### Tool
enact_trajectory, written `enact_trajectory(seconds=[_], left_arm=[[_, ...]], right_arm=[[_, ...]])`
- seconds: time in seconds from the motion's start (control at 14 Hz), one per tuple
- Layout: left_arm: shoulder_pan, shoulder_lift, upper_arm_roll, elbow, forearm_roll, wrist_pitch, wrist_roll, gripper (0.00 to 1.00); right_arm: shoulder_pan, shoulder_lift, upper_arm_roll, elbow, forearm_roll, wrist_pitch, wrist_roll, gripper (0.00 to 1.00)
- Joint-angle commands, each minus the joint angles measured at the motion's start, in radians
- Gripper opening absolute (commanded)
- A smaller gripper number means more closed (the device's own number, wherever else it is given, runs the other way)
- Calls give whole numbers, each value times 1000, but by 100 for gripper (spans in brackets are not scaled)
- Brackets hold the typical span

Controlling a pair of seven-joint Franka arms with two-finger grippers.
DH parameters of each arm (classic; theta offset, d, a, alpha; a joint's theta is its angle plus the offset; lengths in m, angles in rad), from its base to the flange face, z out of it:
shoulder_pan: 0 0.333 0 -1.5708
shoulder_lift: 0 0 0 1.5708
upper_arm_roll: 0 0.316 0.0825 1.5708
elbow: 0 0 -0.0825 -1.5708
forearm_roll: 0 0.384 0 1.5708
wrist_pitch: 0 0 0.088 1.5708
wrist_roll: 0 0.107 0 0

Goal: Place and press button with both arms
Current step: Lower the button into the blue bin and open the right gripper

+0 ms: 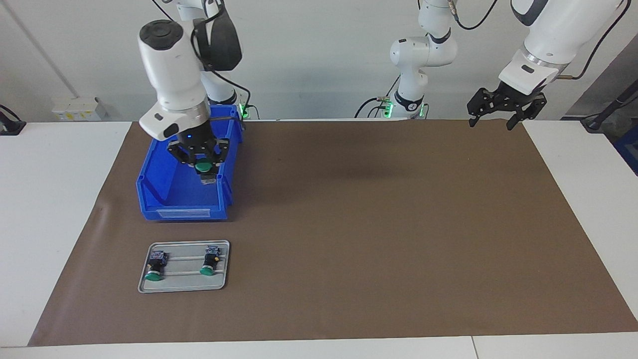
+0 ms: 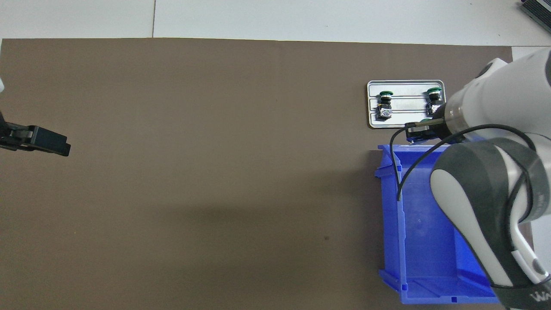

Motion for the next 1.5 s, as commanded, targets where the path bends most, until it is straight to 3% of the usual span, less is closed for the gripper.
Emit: enact_trajectory(seconds=[0.0, 0.21, 0.5, 1.36, 1.43], left_arm=[[12, -29, -6, -31, 7, -1, 2, 100], [12, -29, -6, -31, 7, -1, 2, 100], [12, -29, -6, -31, 7, -1, 2, 100], [12, -29, -6, -31, 7, -1, 2, 100], [12, -27, -6, -31, 7, -1, 0, 100]], right_arm=[[-106, -102, 18, -207, 34, 78, -158, 0], [-158, -164, 18, -380, 34, 183, -220, 0], [-186, -153, 18, -538, 34, 407, -219, 0], [-195, -38, 18, -600, 35, 599, -194, 0], [-194, -35, 18, -600, 35, 596, -176, 24]])
